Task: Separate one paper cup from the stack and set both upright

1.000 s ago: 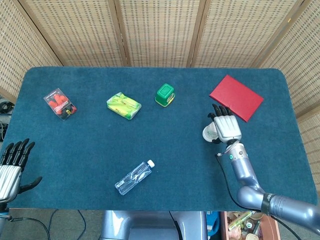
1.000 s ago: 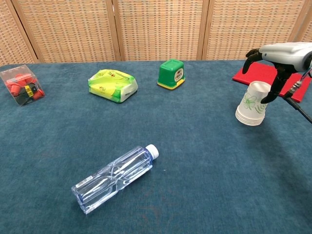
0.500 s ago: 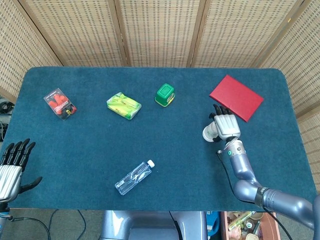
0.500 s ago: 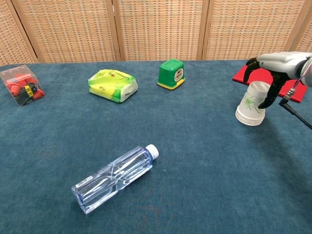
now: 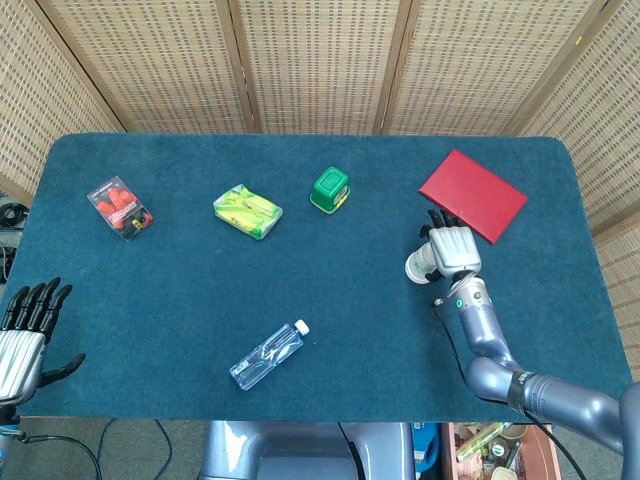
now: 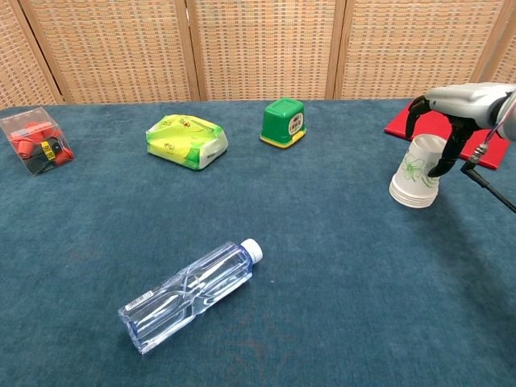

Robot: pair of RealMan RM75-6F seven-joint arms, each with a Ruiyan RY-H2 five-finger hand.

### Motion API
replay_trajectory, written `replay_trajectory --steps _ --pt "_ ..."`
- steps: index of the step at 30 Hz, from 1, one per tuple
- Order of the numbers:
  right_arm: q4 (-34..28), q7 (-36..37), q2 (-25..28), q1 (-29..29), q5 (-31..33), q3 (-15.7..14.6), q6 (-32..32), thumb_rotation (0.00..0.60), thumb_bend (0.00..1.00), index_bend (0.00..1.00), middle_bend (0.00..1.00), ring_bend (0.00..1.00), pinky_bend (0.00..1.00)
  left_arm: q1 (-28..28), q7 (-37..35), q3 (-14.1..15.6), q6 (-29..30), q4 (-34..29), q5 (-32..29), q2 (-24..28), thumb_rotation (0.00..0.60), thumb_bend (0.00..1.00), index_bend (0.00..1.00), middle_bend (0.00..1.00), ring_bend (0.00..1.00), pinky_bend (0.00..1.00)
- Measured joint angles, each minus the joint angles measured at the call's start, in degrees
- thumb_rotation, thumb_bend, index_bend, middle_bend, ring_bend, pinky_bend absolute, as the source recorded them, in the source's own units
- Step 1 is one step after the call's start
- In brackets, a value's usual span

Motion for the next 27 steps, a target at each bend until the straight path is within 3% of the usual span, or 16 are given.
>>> replay_trajectory --steps 18,21,27 --pt "-0.1 1.0 -0.3 -0.1 -0.1 -0.9 1.0 0.600 0.25 0.44 0.20 0.02 0.26 -0.1 -0.1 0.2 -0.1 -0.1 0.2 0.0 0.600 0.20 0.00 0.00 0.00 0.00" --pt "0.0 1.1 -0.5 -0.1 0.1 -0.9 0.8 0.600 0.26 0.47 0.24 0.07 0.33 0.0 -0.4 0.2 -0.1 -0.1 0.1 0.0 0.600 0.20 0.00 0.00 0.00 0.00" --pt "0.2 1.7 -0.9 -0.2 -0.9 -1.0 1.5 0.600 0.31 0.61 0.41 0.29 0.58 -0.2 -0.8 0.1 -0.4 0.3 -0.2 -0.1 0.600 0.20 0.00 0.00 0.00 0.00"
